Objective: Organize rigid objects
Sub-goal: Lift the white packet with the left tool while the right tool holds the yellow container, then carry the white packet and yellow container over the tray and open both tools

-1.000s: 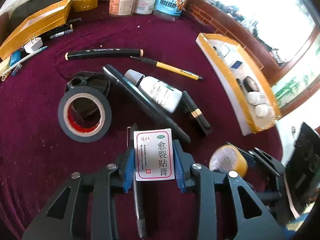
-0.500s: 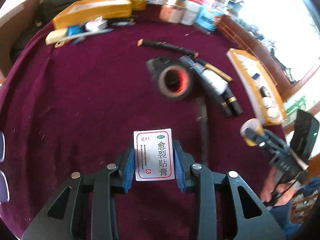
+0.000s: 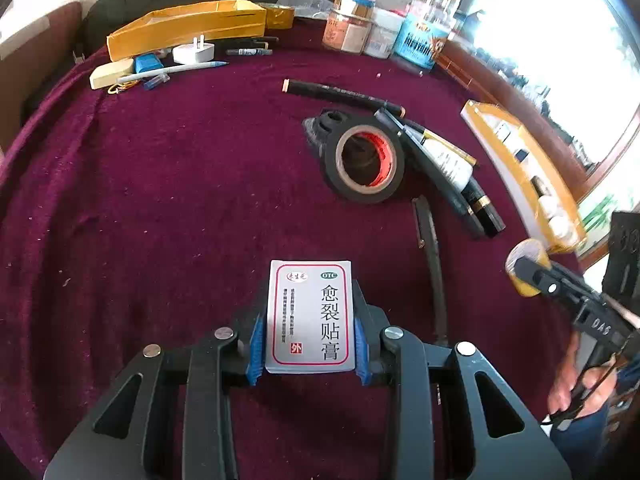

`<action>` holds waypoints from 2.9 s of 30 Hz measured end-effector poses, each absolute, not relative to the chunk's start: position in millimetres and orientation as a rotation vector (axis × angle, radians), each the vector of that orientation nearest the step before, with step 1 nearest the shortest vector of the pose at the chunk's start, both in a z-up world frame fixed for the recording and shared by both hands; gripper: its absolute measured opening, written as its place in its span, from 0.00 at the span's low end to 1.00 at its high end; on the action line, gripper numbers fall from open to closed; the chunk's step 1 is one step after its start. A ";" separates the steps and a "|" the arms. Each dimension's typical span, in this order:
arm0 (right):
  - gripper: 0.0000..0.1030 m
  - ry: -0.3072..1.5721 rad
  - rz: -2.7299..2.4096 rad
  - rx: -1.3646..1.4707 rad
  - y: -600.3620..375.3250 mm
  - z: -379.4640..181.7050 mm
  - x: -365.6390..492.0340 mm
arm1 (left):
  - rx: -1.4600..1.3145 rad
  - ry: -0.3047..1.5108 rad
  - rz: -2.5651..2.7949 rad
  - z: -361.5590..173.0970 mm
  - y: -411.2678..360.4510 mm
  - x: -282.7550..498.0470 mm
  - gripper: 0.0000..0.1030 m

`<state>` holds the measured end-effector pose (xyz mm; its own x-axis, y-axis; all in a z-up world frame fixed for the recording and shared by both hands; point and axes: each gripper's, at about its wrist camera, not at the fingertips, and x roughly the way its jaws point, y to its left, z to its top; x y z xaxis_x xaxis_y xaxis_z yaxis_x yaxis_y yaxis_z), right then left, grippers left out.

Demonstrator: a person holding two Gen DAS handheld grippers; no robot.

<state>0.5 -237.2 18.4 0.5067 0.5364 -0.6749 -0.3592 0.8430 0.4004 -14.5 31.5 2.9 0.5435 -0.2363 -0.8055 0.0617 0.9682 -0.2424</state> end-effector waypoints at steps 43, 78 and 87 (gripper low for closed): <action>0.43 0.930 0.564 0.226 -233.9 12.9 7.3 | -0.283 0.923 -0.239 7.7 39.7 -12.5 0.31; 0.43 0.881 0.543 0.230 -237.9 18.5 0.4 | -0.230 0.877 -0.213 13.6 34.4 -16.8 0.31; 0.43 0.873 0.516 0.236 -241.3 19.3 -0.4 | -0.278 0.885 -0.209 16.5 39.7 -23.8 0.31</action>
<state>-0.4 -241.3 19.3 0.5307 0.5215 -0.6681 -0.3337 0.8532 0.4008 -23.8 39.7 16.5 0.6166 -0.2928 -0.7308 0.0649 0.9440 -0.3234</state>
